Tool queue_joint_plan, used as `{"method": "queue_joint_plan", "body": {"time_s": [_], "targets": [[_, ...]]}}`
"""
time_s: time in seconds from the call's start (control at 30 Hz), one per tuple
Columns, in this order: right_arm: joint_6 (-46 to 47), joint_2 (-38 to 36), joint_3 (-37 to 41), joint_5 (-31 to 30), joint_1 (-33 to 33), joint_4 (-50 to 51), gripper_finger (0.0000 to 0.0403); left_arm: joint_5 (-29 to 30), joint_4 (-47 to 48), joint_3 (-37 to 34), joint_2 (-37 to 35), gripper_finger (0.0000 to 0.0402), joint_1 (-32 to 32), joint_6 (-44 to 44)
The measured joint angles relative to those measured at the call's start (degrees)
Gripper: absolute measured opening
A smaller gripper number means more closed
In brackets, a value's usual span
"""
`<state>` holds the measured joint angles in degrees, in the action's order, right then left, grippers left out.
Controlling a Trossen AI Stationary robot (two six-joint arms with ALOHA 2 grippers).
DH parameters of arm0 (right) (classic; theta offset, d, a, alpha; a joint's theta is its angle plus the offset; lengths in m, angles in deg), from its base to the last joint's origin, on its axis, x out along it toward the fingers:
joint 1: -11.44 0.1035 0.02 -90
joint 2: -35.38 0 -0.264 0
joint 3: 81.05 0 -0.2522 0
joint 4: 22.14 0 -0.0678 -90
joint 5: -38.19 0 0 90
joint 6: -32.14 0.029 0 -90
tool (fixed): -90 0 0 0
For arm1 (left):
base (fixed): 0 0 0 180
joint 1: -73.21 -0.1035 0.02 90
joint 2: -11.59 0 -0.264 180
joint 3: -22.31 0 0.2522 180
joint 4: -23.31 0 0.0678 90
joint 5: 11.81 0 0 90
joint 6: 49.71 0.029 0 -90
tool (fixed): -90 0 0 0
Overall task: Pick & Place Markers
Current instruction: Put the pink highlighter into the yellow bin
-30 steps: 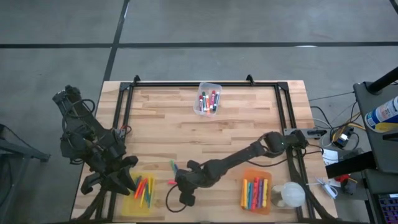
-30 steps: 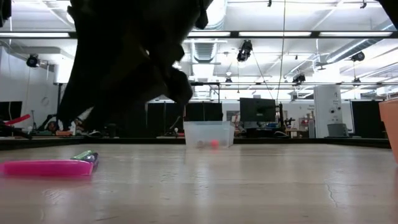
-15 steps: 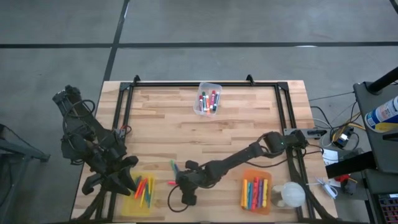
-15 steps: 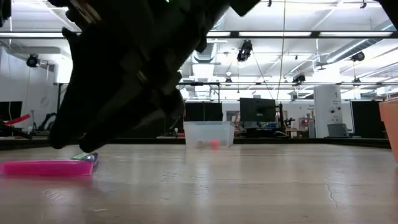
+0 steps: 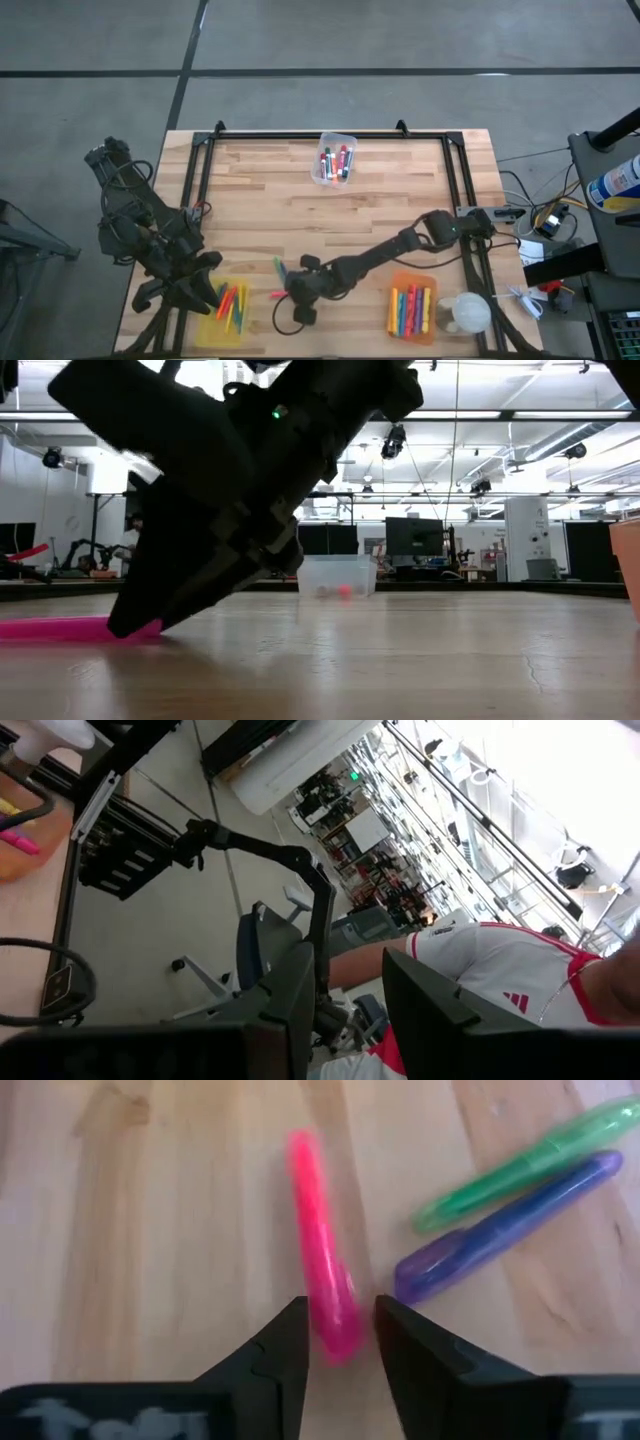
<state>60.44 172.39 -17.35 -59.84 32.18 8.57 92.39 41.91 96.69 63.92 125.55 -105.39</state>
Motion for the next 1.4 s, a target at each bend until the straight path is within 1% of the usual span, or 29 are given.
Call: {"method": "queue_joint_plan", "body": {"time_s": [0.27,0.4,0.5,0.63,0.77,0.97,1.07,1.17,1.27,1.37,1.4], "targets": [[-0.8,-0.1,1.1,0.9,-0.4,-0.2,0.0085,0.0,-0.1,0.0,0.0,0.0114,0.0,-1.6],[-1.6,-0.3,1.1,3.7,-0.8,0.5,0.006,0.0,-0.1,0.0,0.0,0.0114,0.0,-2.3],[0.3,-0.5,1.0,6.1,-0.9,2.6,0.0035,0.0,-0.1,0.0,0.0,0.0114,0.0,-2.3],[4.3,-0.5,-1.2,8.5,-0.8,5.5,0.0015,0.0,0.0,0.0,0.0,0.0114,0.0,-2.8],[4.7,-0.3,-5.5,8.6,-0.7,10.0,0.0006,0.0,0.1,0.0,0.0,0.0114,0.0,-1.2],[4.3,-0.6,-13.4,8.3,-0.8,21.4,0.0006,0.2,0.3,0.0,0.0,0.0114,-0.1,4.5],[3.4,-0.5,-15.3,8.2,-0.6,26.3,0.0006,0.4,0.3,0.0,0.0,0.0114,-0.1,4.6],[0.3,-0.5,-16.8,8.1,-0.1,25.3,0.0008,0.4,0.3,0.0,0.0,0.0114,-0.1,4.4],[-2.6,-0.4,-16.7,8.2,0.1,19.2,0.0011,0.0,0.4,0.0,0.0,0.0114,-0.1,4.4],[-1.2,0.2,-14.2,9.8,-0.2,12.7,0.0033,-0.1,0.8,0.0,0.0,0.0114,-0.1,4.3],[-0.2,0.4,-13.5,9.8,-0.2,12.0,0.0044,-0.1,1.2,0.0,0.0,0.0114,-0.1,4.3]]}}
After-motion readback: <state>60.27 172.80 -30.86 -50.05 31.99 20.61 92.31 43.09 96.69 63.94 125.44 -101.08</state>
